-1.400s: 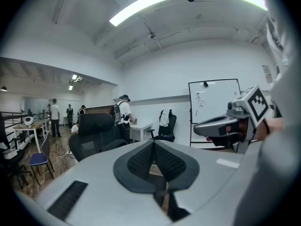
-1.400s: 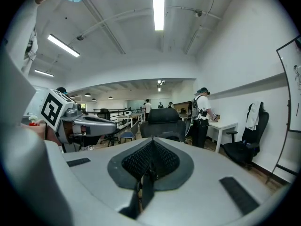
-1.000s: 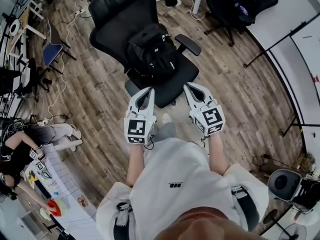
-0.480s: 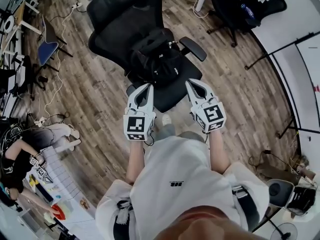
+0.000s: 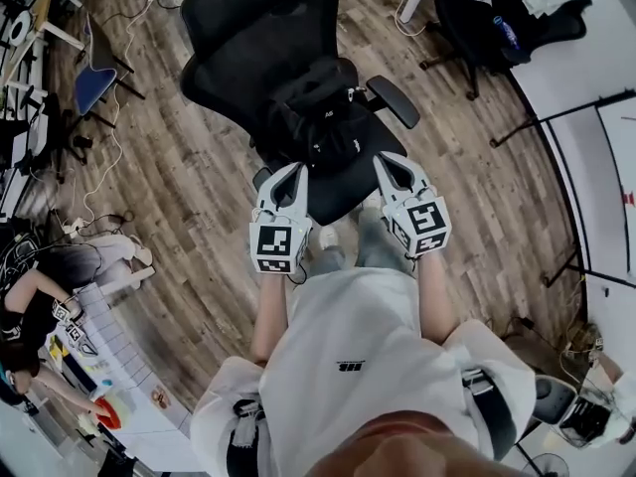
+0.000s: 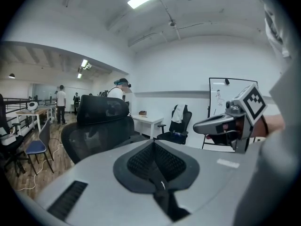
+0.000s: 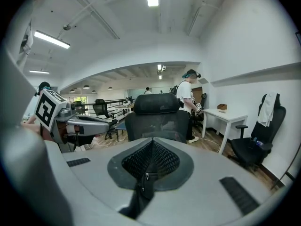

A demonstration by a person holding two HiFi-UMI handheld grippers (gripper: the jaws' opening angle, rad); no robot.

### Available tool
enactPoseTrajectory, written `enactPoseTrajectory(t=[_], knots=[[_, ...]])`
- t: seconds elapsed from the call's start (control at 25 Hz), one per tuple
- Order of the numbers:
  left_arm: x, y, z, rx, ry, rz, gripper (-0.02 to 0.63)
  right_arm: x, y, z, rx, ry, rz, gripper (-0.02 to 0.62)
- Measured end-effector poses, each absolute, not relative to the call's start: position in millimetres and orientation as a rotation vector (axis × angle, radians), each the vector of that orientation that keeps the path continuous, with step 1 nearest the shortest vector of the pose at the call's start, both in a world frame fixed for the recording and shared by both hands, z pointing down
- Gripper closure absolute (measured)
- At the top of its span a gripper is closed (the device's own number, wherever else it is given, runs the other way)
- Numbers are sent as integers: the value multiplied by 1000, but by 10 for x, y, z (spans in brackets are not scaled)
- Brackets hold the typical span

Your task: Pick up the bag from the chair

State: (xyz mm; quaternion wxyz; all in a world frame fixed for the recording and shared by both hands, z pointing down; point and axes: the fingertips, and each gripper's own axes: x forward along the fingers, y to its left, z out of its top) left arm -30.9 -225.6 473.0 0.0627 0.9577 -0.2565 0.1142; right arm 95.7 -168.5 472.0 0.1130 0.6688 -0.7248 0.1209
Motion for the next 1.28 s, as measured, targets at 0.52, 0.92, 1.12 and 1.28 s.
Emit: enactPoseTrajectory(t=[0.52, 0.92, 1.12, 1.28], knots=[[-43, -2694, 5008, 2738, -1016, 414, 594, 1404, -2337, 5029, 1726, -2283, 427, 600], [151, -3054, 5290, 2569, -1214, 488, 594, 1723, -2869, 5333, 1532, -2356, 504, 599], [184, -3175, 5543, 2487, -1288, 534, 594, 1859, -3038, 5624, 1462, -2335, 530, 592], [150, -3281, 5730, 2415, -1332, 547, 594, 1947, -3133, 5858, 1417, -2311, 526, 575]])
